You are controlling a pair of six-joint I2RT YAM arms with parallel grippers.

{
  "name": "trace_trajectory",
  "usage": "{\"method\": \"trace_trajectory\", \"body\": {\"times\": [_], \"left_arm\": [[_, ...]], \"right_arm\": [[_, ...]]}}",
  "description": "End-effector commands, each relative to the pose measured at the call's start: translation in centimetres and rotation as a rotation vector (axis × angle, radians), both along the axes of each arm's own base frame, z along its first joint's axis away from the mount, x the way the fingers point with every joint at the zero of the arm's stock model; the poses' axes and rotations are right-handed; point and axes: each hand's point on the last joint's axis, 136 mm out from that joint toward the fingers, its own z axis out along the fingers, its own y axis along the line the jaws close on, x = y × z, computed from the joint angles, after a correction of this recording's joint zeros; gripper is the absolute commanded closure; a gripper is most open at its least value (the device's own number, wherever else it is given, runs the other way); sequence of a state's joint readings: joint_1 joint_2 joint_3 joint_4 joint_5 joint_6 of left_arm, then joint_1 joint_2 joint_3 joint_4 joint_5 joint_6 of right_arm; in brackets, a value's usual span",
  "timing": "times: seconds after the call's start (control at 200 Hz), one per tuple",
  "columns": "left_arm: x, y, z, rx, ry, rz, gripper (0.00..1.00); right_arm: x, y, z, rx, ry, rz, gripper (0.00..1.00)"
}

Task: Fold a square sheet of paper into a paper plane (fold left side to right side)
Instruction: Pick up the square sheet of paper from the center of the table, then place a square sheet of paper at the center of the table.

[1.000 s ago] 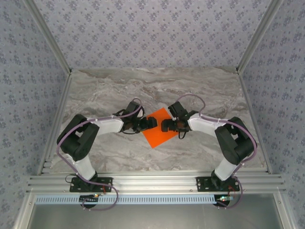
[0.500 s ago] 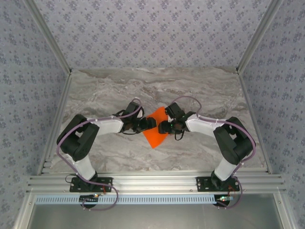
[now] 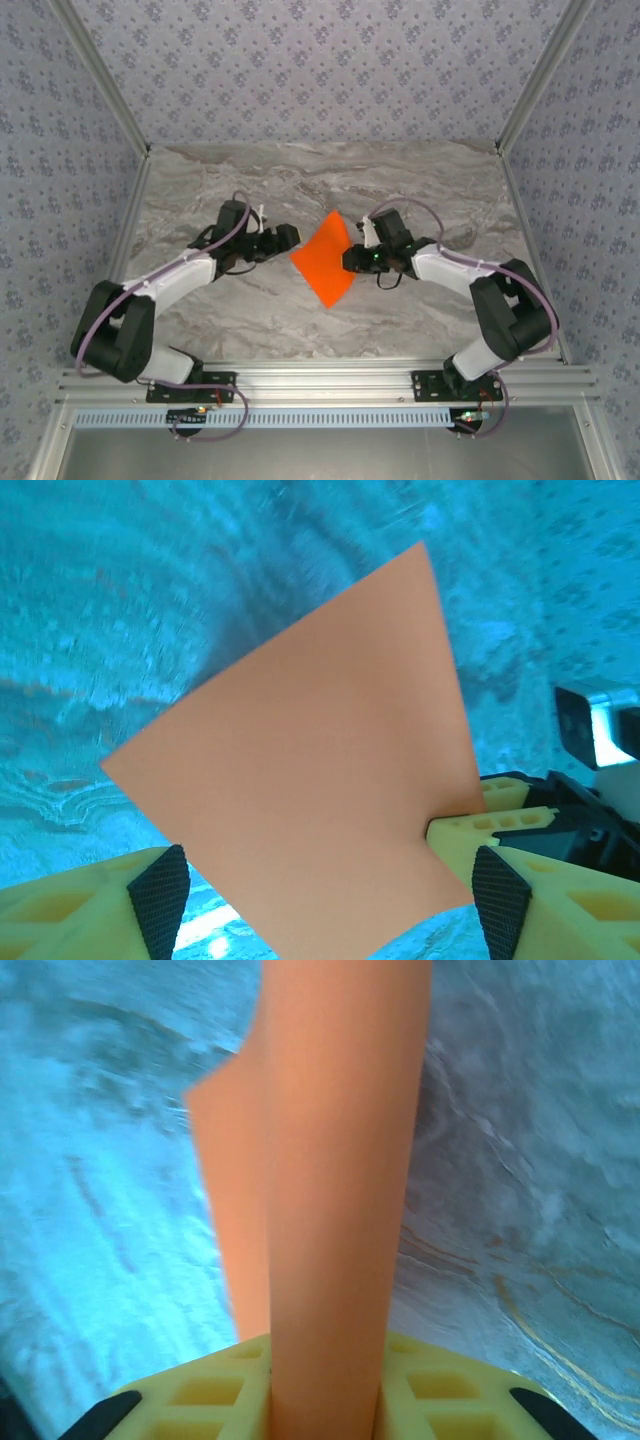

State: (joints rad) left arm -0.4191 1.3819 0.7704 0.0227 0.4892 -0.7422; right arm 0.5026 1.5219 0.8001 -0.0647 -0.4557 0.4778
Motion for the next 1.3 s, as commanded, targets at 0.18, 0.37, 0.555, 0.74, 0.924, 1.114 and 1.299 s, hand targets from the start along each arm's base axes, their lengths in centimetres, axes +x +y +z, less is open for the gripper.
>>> {"method": "trace_trajectory", "body": {"times": [0.18,0.37,0.555,0.74,0.924,1.114,1.299], "left_arm": [[-2.7,-1.1,10.0,-0.096,-0.370,-0.268,0.14],[-4.4,-1.8,14.8,-0.147,-0.559,-0.388,0.11],[-5.3,-2.2,16.7,-0.166,-0.620,-0.464,0.11],[-6.6,-2.8,17.5,-0.222,-0.643,-0.538,0.17],[-8.2,-3.6,17.3,-0.259,-0.630,-0.605,0.72],[-9.1,-4.2,16.2,-0.266,-0.578,-0.613,0.98],[-7.3,-3.2,13.8,-0.162,-0.484,-0.472,1.00]], "right_arm": [[-4.3,0.6,10.7,0.273,-0.217,0.345,0.74],[-8.3,0.2,16.3,0.351,-0.289,0.498,0.74],[-11.1,-0.1,20.0,0.416,-0.337,0.598,0.74],[-11.2,-0.1,20.8,0.422,-0.367,0.608,0.74],[-9.2,-0.3,19.7,0.370,-0.371,0.531,0.72],[-8.0,-0.7,19.2,0.353,-0.373,0.486,0.71],[-4.9,-3.4,17.5,0.198,-0.374,0.330,0.48]]}}
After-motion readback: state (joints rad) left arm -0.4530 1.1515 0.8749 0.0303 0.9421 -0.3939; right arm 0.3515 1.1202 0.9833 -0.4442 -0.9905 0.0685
